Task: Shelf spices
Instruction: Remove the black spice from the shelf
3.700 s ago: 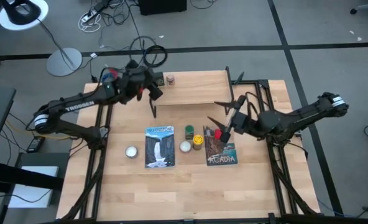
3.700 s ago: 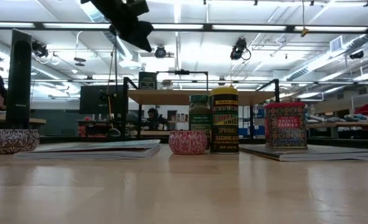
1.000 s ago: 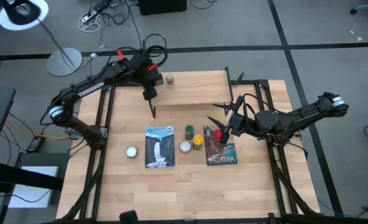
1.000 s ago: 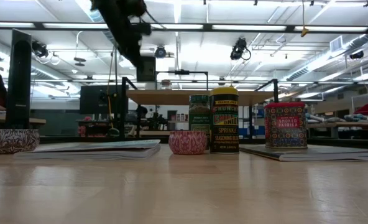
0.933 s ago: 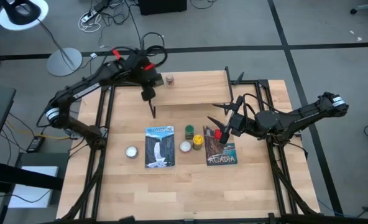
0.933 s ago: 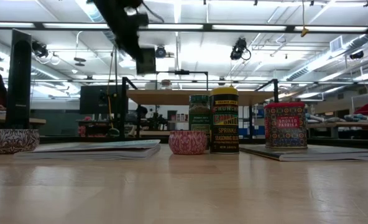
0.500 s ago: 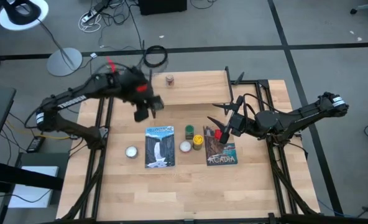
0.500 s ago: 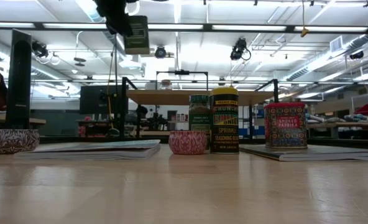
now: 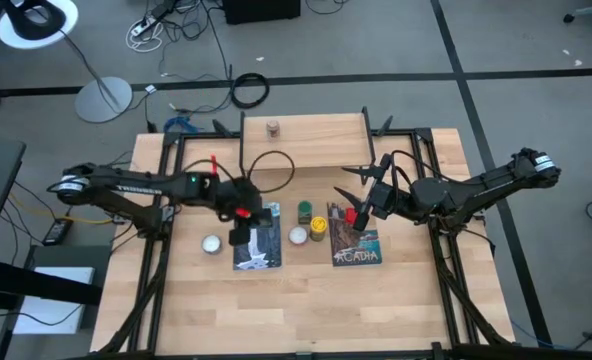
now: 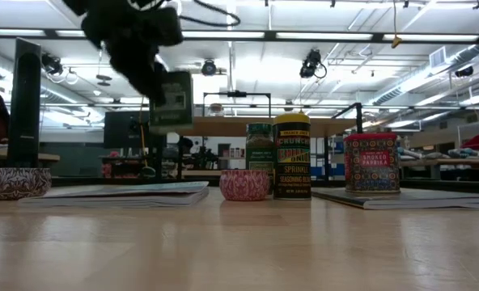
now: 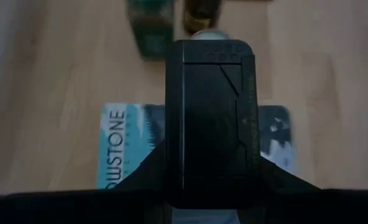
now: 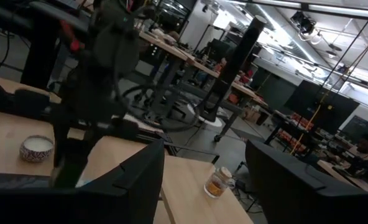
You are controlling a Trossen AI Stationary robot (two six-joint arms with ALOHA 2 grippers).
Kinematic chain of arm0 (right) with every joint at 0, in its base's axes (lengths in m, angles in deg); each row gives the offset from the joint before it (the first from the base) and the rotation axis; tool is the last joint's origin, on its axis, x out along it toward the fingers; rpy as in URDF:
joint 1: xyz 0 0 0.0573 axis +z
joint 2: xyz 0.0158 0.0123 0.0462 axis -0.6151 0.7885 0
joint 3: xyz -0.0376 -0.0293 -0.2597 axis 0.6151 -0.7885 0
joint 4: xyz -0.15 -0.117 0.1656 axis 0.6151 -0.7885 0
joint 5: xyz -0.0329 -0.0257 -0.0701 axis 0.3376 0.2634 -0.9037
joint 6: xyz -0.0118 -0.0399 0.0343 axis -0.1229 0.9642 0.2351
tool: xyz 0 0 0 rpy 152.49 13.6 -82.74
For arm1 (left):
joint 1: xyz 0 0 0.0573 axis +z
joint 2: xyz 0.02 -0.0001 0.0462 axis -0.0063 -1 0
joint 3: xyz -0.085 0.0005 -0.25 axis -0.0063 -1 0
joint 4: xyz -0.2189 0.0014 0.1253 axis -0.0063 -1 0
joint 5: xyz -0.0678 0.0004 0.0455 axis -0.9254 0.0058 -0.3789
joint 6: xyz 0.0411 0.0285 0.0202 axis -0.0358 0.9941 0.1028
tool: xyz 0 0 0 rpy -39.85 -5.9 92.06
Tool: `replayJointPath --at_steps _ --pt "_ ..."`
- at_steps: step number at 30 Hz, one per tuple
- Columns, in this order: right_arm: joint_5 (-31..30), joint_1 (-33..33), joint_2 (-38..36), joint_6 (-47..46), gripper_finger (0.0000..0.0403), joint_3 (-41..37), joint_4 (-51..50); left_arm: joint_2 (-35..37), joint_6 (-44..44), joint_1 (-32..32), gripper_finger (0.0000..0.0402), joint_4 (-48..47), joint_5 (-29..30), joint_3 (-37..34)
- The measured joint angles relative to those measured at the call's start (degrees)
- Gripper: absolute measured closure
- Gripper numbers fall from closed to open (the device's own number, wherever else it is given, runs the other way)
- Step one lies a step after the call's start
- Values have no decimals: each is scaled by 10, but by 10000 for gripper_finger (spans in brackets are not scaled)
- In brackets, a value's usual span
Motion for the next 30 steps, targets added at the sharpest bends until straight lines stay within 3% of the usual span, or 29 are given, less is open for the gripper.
replayJointPath --at_steps 7,20,22,30 --pt "0 0 0 0 183 0 0 0 -51 -3 288 20 39 -68" --pt "6 0 0 0 191 0 6 -4 -69 -3 288 66 41 -134" --pt "6 0 0 0 193 0 9 -4 -71 -3 270 68 41 -135" --pt "12 0 0 0 195 0 13 -3 -90 -3 124 95 74 -134"
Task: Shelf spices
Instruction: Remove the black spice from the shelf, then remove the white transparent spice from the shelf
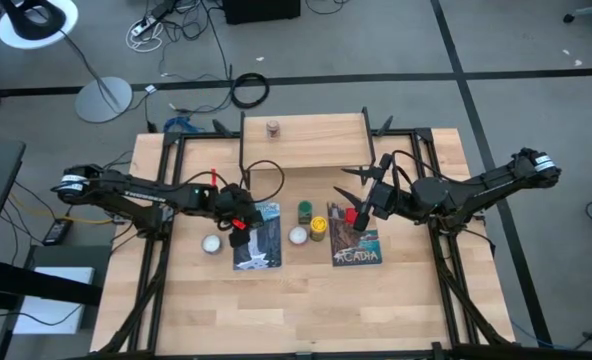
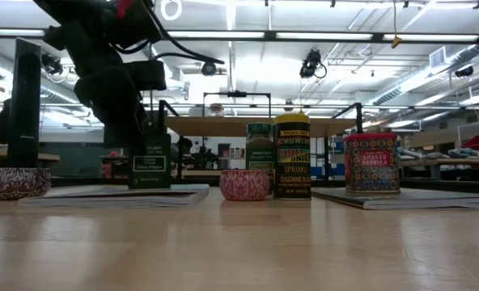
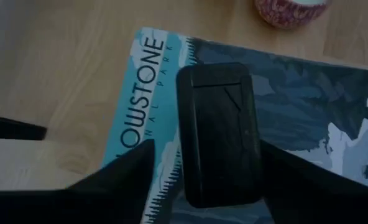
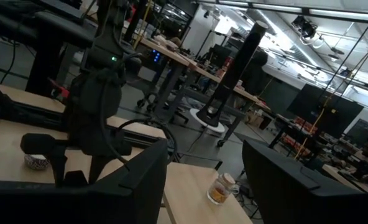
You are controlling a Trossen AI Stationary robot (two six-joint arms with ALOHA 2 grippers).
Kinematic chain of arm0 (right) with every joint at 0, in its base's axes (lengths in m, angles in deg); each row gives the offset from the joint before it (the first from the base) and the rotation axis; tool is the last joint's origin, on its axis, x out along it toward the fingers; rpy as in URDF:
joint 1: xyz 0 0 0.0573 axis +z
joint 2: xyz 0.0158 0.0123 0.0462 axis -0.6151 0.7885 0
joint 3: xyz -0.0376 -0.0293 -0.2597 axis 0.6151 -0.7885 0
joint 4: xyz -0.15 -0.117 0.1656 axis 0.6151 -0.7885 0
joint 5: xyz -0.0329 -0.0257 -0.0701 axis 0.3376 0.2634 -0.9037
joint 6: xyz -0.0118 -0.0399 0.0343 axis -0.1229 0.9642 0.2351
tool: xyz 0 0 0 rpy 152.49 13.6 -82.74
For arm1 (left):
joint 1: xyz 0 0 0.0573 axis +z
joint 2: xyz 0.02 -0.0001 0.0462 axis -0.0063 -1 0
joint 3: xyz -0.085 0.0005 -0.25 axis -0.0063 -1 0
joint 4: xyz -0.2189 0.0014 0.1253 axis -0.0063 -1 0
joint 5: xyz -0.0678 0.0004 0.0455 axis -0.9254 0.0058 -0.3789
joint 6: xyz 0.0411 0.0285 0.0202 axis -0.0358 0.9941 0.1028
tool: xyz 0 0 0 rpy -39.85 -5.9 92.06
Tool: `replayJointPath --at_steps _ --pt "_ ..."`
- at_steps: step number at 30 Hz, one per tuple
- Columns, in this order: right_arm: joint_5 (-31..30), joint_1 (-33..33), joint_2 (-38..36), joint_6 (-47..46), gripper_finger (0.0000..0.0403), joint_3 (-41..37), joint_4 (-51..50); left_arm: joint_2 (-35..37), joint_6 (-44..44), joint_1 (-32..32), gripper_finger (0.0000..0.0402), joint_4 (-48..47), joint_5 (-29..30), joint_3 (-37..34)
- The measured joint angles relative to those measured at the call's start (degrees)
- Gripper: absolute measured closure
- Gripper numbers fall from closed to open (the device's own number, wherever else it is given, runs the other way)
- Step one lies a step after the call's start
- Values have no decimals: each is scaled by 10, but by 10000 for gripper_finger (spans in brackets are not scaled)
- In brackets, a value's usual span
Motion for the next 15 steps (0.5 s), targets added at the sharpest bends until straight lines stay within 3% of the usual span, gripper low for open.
replayJointPath --at_steps 6,15 --pt "0 0 0 0 199 0 0 0 -8 0 66 -16 0 25" --pt "0 0 0 0 199 0 7 1 -4 0 54 -111 9 136"
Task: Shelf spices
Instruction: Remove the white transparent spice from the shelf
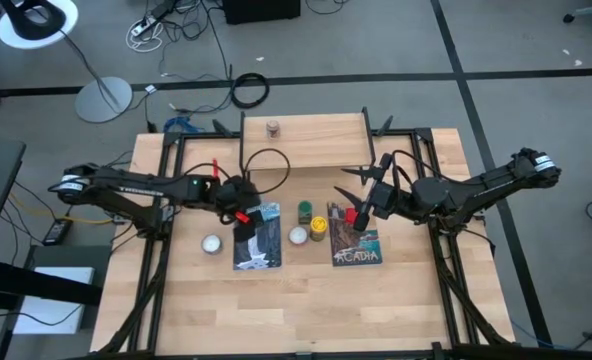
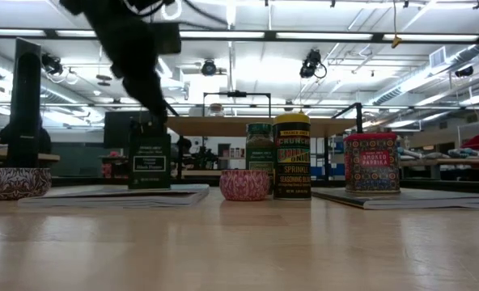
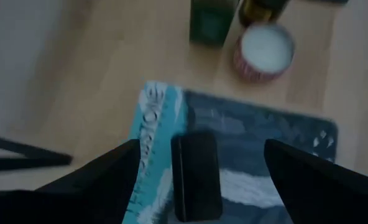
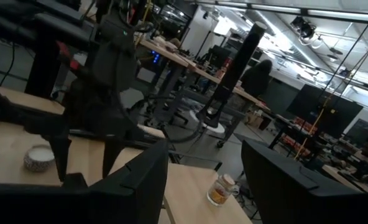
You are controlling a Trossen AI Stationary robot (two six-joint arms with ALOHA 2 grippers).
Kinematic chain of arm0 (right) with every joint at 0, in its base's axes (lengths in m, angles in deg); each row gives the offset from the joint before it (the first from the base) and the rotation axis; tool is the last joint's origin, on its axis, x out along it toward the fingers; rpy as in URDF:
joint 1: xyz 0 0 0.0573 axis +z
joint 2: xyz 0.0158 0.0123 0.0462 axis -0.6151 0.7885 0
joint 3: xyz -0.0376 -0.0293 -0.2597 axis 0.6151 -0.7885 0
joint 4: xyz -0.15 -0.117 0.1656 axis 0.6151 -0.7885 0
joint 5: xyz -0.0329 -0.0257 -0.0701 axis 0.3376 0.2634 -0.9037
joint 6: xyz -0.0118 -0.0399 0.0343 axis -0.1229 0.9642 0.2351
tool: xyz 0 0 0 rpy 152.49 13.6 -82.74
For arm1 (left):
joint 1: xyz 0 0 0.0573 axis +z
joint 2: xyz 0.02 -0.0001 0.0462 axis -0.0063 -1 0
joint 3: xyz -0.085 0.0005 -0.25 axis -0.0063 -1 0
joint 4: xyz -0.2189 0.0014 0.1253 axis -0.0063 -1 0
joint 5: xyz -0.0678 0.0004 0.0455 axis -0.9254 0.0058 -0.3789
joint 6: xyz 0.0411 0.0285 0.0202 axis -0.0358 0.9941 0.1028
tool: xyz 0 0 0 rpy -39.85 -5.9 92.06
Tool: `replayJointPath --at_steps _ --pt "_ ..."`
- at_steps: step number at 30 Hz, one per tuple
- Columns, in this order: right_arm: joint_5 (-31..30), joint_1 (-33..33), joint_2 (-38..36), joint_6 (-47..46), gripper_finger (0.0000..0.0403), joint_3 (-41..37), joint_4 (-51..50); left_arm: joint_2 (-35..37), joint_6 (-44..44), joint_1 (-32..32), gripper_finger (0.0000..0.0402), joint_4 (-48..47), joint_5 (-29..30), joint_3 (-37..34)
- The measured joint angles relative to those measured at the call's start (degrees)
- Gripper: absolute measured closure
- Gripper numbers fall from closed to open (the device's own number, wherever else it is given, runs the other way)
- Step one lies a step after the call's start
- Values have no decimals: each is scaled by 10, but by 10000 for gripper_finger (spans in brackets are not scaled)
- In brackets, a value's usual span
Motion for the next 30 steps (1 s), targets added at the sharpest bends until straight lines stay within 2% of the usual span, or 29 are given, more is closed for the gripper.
replayJointPath --at_steps 3,6,9,13,19,26,30 --pt "-2 0 5 -6 196 0 29 10 18 -3 54 -12 29 32" --pt "-12 -1 17 -10 184 0 65 25 47 -9 53 -2 88 56" --pt "-17 -9 34 -10 166 0 87 51 77 -14 53 63 144 66" --pt "-18 -31 64 -10 137 0 134 86 113 -15 53 131 182 66" --pt "-19 -69 113 -10 105 0 242 138 116 -16 53 115 244 66" --pt "-14 -101 162 -10 113 0 359 199 98 -32 53 83 292 58" --pt "-11 -130 184 -44 127 0 348 260 95 -37 53 91 324 14"
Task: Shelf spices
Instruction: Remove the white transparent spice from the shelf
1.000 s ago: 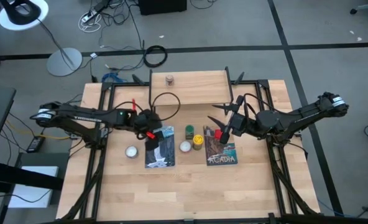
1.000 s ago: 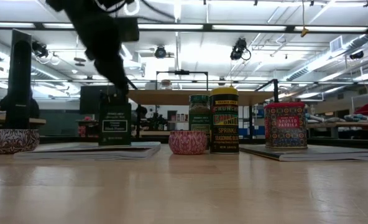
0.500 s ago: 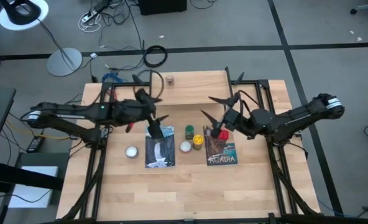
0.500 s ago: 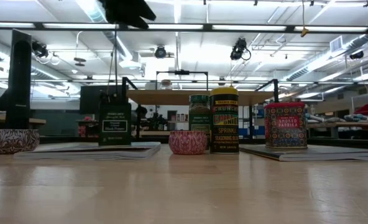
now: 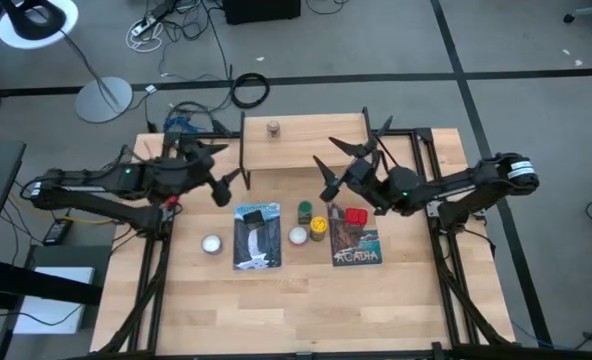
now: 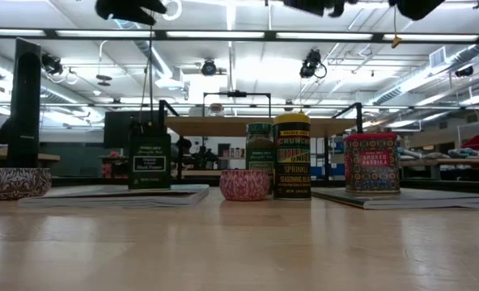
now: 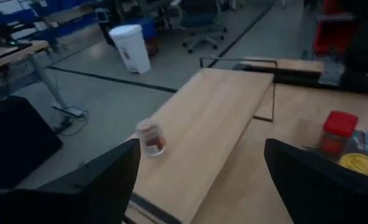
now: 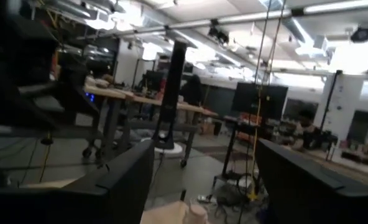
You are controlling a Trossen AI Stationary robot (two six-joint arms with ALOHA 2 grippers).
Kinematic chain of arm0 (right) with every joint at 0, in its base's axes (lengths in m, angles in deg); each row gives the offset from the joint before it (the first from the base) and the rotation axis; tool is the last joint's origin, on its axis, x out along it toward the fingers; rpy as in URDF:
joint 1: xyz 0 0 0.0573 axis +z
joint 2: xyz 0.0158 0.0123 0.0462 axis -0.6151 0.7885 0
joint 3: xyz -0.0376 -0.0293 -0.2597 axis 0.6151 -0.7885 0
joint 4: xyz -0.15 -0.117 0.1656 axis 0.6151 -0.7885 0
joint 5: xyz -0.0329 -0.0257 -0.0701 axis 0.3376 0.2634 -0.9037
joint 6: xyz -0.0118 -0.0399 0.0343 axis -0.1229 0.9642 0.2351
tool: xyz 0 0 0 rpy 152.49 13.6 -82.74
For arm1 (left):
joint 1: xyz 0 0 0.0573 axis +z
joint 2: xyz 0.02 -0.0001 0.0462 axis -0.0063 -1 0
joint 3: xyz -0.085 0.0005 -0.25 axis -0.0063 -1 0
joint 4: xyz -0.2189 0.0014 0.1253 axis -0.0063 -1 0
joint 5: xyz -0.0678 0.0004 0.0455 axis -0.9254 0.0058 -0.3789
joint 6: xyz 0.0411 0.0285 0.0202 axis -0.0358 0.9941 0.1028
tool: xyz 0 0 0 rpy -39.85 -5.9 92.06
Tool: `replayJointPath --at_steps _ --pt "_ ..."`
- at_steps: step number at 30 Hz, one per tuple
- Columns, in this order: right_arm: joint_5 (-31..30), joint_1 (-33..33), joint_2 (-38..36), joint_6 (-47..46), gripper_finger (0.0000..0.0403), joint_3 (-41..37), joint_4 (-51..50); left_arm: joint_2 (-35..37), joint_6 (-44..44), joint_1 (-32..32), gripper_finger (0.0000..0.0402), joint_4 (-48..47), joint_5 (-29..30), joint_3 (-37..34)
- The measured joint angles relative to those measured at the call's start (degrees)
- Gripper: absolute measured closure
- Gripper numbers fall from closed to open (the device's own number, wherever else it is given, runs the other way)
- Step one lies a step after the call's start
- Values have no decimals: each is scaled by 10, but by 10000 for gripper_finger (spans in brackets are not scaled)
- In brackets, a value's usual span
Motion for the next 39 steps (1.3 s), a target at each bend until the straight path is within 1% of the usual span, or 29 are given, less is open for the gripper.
replayJointPath --at_steps 3,6,9,11,14,16,20,23,27,30,34,39 --pt "28 -29 11 -44 134 0 -38 53 -20 0 53 9 7 -45" --pt "73 -65 11 -104 134 10 -122 101 -32 0 53 42 7 -98" --pt "135 -105 11 -136 128 28 -198 136 -41 0 53 82 6 -146" --pt "179 -132 19 -155 121 45 -214 152 -43 0 53 105 6 -173" --pt "242 -172 37 -172 110 62 -221 160 -43 0 53 127 6 -190" --pt "273 -199 53 -188 102 69 -228 160 -43 0 53 135 6 -190" --pt "339 -245 114 -235 90 106 -224 159 -42 0 53 142 2 -190" --pt "374 -271 173 -261 85 141 -228 159 -41 0 53 146 2 -190" --pt "414 -291 240 -289 83 196 -227 159 -43 0 53 148 -9 -190" --pt "432 -296 283 -305 84 232 -231 159 -43 0 53 147 -19 -190" --pt "436 -296 321 -307 84 265 -231 159 -43 0 53 145 -21 -190" --pt "435 -297 348 -314 83 284 -227 159 -40 0 53 140 -22 -190"
